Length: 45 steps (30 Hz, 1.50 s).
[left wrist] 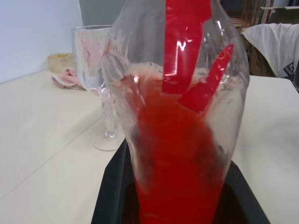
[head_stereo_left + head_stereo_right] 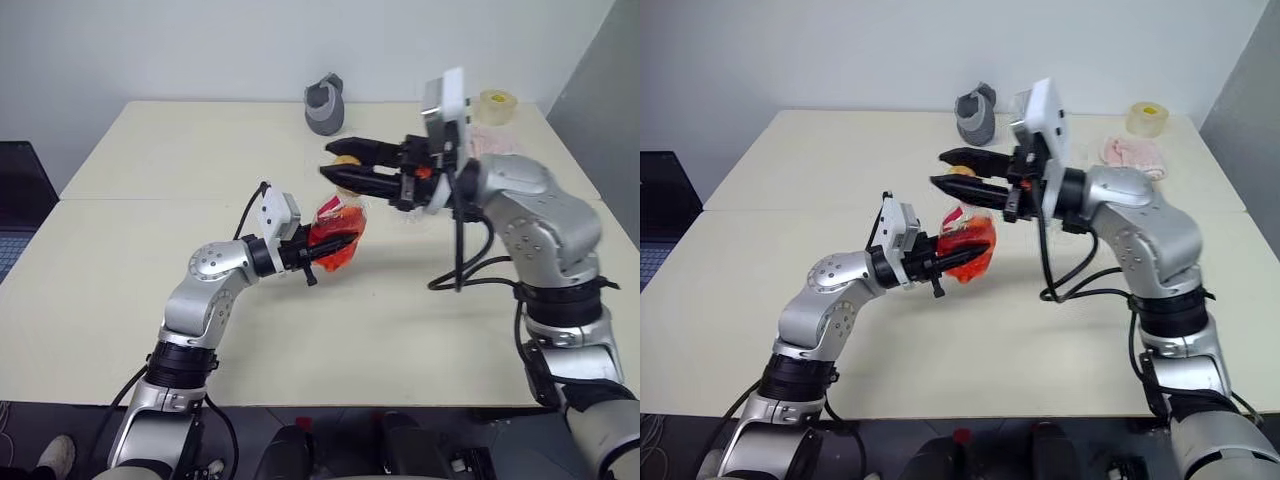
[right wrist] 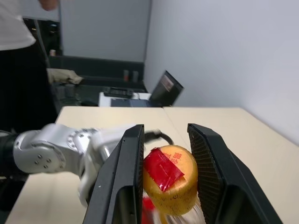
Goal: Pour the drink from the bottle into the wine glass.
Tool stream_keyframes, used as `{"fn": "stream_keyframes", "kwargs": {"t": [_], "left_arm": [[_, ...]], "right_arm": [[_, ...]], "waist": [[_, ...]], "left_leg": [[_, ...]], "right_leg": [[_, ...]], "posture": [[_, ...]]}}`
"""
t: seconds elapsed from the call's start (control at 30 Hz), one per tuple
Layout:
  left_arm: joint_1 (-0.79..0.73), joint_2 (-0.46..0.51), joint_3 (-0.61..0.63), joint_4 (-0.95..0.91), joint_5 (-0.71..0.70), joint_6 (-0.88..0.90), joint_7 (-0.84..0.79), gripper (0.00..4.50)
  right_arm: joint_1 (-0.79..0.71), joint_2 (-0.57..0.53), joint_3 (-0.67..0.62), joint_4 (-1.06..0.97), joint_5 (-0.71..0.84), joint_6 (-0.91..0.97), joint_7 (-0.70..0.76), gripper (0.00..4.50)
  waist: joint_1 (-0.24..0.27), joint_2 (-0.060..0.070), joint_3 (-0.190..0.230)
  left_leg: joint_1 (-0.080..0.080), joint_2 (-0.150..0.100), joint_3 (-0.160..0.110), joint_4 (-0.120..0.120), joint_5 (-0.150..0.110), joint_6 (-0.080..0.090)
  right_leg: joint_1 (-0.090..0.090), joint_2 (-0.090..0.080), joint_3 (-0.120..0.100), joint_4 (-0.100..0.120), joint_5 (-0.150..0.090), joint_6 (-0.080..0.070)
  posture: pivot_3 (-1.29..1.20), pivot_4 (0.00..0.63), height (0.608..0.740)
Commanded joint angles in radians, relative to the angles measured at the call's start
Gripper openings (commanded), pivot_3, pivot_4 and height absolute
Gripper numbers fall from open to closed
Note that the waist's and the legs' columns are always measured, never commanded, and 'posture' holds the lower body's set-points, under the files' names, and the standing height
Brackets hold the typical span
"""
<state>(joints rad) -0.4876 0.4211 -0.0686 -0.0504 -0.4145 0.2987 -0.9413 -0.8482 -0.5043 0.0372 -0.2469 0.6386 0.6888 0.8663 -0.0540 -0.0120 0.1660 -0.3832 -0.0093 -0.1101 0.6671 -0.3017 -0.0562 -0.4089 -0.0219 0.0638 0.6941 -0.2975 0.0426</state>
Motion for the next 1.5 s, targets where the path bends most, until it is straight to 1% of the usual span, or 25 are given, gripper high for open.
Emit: {"fn": "stream_keyframes", "kwargs": {"t": [0.03, 0.17, 0.33, 0.4, 0.47, 0.57, 0.63, 0.83, 1.07, 1.13, 1.17, 1.27, 1.4, 1.5], "left_arm": [[0.022, 0.017, 0.034, -0.071, -0.025, -0.005, 0.001, 0.77], [0.039, 0.014, 0.037, -0.091, -0.032, 0.001, 0.017, 0.77], [0.037, 0.001, 0.028, -0.110, -0.038, 0.011, 0.035, 0.77], [0.029, -0.007, 0.025, -0.112, -0.040, 0.016, 0.041, 0.77], [0.015, -0.014, 0.020, -0.110, -0.040, 0.021, 0.041, 0.77], [0.004, -0.018, 0.017, -0.101, -0.036, 0.025, 0.035, 0.77], [-0.005, -0.022, 0.013, -0.091, -0.030, 0.025, 0.034, 0.77], [-0.012, -0.024, 0.009, -0.093, -0.031, 0.030, 0.032, 0.77], [-0.017, -0.022, 0.006, -0.093, -0.032, 0.033, 0.030, 0.77], [-0.017, -0.021, 0.007, -0.092, -0.031, 0.033, 0.030, 0.77], [-0.017, -0.020, 0.006, -0.093, -0.030, 0.032, 0.031, 0.77], [-0.020, -0.018, 0.008, -0.089, -0.031, 0.033, 0.029, 0.77], [-0.014, -0.013, 0.012, -0.091, -0.031, 0.034, 0.029, 0.77], [-0.004, -0.008, 0.017, -0.100, -0.033, 0.038, 0.034, 0.77]], "right_arm": [[0.034, -0.045, -0.072, -0.090, 0.046, 0.059, -0.038, 1.26], [0.190, -0.082, -0.136, -0.172, 0.051, 0.142, -0.154, 1.26], [0.404, -0.059, -0.173, -0.226, 0.006, 0.178, -0.314, 1.26], [0.486, -0.056, -0.161, -0.218, -0.079, 0.145, -0.390, 1.26], [0.554, -0.019, -0.165, -0.201, -0.134, 0.119, -0.471, 1.26], [0.609, 0.023, -0.158, -0.179, -0.197, 0.075, -0.533, 1.26], [0.643, 0.093, -0.168, -0.114, -0.246, 0.023, -0.611, 1.26], [0.699, 0.201, -0.170, 0.030, -0.369, -0.139, -0.718, 1.26], [0.708, 0.241, -0.151, 0.130, -0.458, -0.249, -0.757, 1.26], [0.710, 0.251, -0.154, 0.130, -0.459, -0.250, -0.760, 1.90], [0.710, 0.249, -0.149, 0.127, -0.466, -0.250, -0.756, 2.09], [0.710, 0.246, -0.145, 0.118, -0.480, -0.237, -0.754, 3.09], [0.732, 0.229, -0.175, 0.019, -0.442, -0.190, -0.725, 4.38], [0.750, 0.215, -0.190, -0.065, -0.418, -0.138, -0.707, 4.45]], "waist": [[-0.001, 0.000, 0.000], [0.004, 0.000, 0.000], [0.012, -0.001, 0.000], [0.013, -0.001, 0.000], [0.013, -0.001, 0.000], [0.012, -0.001, 0.000], [0.011, -0.001, -0.001], [0.011, -0.001, -0.001], [0.011, -0.001, -0.001], [0.011, -0.001, -0.001], [0.011, -0.001, -0.001], [0.011, -0.001, -0.001], [0.011, -0.001, -0.001], [0.011, -0.001, -0.001]], "left_leg": [[0.000, 0.000, 0.000, 0.000, 0.000, 0.001], [0.000, 0.001, -0.001, 0.000, -0.001, 0.003], [0.000, 0.000, 0.000, 0.001, -0.002, 0.003], [0.000, 0.000, 0.001, 0.000, -0.002, 0.003], [0.001, 0.000, 0.001, 0.000, -0.002, 0.003], [0.001, 0.000, 0.002, 0.000, -0.001, 0.002], [0.001, 0.000, 0.002, 0.000, 0.000, 0.001], [0.002, 0.000, 0.003, 0.000, 0.000, 0.000], [0.003, -0.001, 0.003, 0.000, 0.000, 0.000], [0.003, -0.001, 0.003, 0.000, 0.000, 0.000], [0.003, -0.001, 0.003, 0.000, 0.000, 0.000], [0.003, 0.000, 0.003, 0.000, 0.000, 0.000], [0.003, 0.000, 0.003, 0.000, 0.000, 0.000], [0.003, 0.000, 0.003, -0.001, 0.000, 0.000]], "right_leg": [[0.000, 0.000, 0.000, 0.000, 0.000, 0.000], [0.000, 0.000, 0.000, 0.000, 0.000, 0.000], [0.001, 0.000, 0.000, -0.001, 0.000, 0.000], [0.002, 0.001, 0.000, -0.001, 0.000, 0.000], [0.002, 0.001, 0.001, -0.001, 0.000, 0.000], [0.002, 0.002, 0.001, 0.000, 0.000, 0.000], [0.002, 0.003, 0.001, 0.000, 0.000, 0.000], [0.002, 0.003, 0.002, 0.000, 0.000, 0.000], [0.004, 0.003, 0.001, 0.000, 0.000, 0.000], [0.004, 0.003, 0.001, 0.000, 0.000, 0.000], [0.004, 0.003, 0.001, 0.000, 0.000, 0.000], [0.004, 0.003, 0.002, 0.000, 0.000, 0.000], [0.004, 0.003, 0.001, 0.000, 0.000, 0.000], [0.004, 0.003, 0.002, 0.000, 0.000, 0.000]], "posture": [[0.00, 0.150, 0.740], [0.00, 0.150, 0.740], [0.00, 0.150, 0.740], [0.00, 0.150, 0.740], [0.00, 0.150, 0.740], [0.00, 0.150, 0.740], [0.00, 0.150, 0.740], [0.00, 0.150, 0.740], [0.00, 0.150, 0.740], [0.00, 0.150, 0.740], [0.00, 0.150, 0.740], [0.00, 0.150, 0.740], [0.00, 0.150, 0.740], [0.00, 0.150, 0.740]]}}
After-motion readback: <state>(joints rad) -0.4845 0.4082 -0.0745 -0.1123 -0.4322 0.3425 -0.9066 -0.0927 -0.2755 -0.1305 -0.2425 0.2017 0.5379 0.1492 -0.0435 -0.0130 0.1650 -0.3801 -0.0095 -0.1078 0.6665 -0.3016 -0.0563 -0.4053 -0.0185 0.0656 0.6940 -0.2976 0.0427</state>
